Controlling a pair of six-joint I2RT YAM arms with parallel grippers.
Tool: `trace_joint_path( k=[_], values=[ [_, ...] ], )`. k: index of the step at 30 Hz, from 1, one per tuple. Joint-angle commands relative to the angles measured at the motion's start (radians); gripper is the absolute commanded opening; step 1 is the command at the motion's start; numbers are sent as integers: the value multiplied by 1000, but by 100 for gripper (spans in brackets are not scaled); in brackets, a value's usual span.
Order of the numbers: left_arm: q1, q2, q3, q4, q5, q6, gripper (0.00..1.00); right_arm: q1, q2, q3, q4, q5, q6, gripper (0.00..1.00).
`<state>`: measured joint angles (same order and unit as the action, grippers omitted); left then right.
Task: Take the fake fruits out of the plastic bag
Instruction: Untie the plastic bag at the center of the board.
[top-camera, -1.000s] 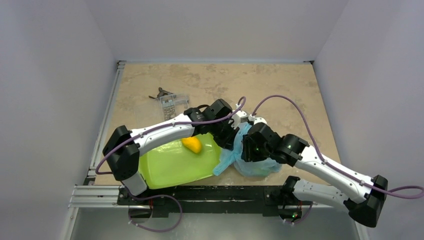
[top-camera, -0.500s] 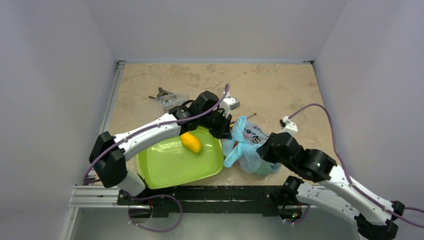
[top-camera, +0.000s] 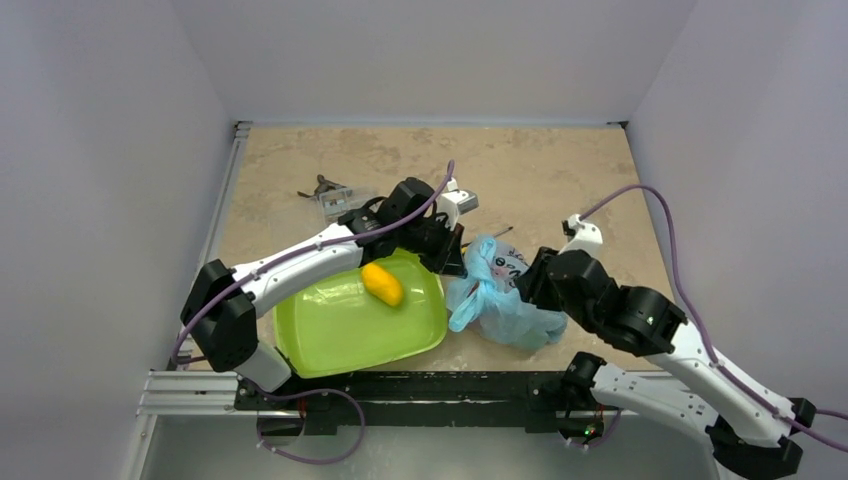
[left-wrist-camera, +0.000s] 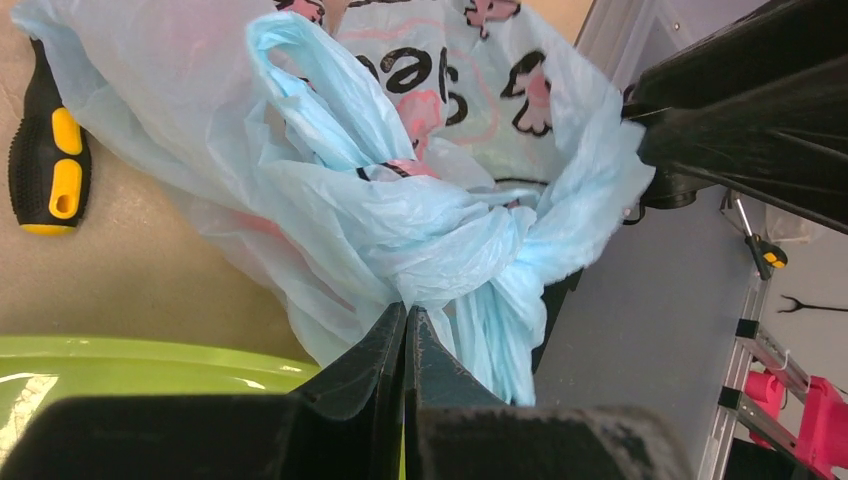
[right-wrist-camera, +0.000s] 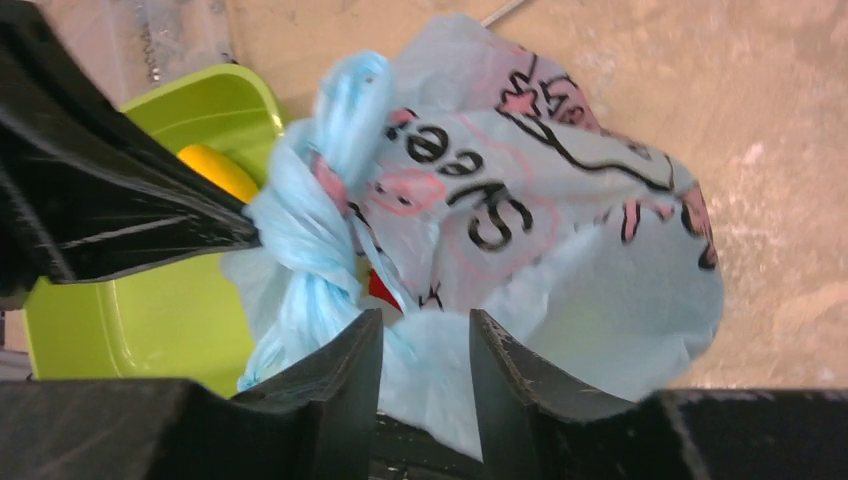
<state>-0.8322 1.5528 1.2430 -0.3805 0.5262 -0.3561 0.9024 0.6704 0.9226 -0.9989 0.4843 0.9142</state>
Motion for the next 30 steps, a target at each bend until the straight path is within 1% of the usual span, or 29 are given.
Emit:
trace_joint_path(
  k=[1,3,6,9,12,18,22,25,30],
  values=[
    [0,12,2,35,39,-12,0,0,92,112,109,-75,-247,41],
    [1,15,4,33,41,-12,0,1,144,123,147,-157,-321,46],
    [1,16,5,31,39,-11,0,9,184,124,187,-208,-354,52],
    [1,15,8,23,33,-8,0,21,182,98,236,-248,-354,54],
    [6,10,11,19,29,-10,0,45,197,87,237,-257,-331,54],
    [28,9,12,18,33,-24,0,143,227,66,215,-152,-232,56],
    [30,9,12,19,35,-30,0,233,302,89,145,-14,-137,55],
    [29,9,12,19,40,-29,0,289,364,129,75,107,-62,52],
    [30,11,12,23,51,-33,0,312,460,157,63,226,5,48]
  ],
)
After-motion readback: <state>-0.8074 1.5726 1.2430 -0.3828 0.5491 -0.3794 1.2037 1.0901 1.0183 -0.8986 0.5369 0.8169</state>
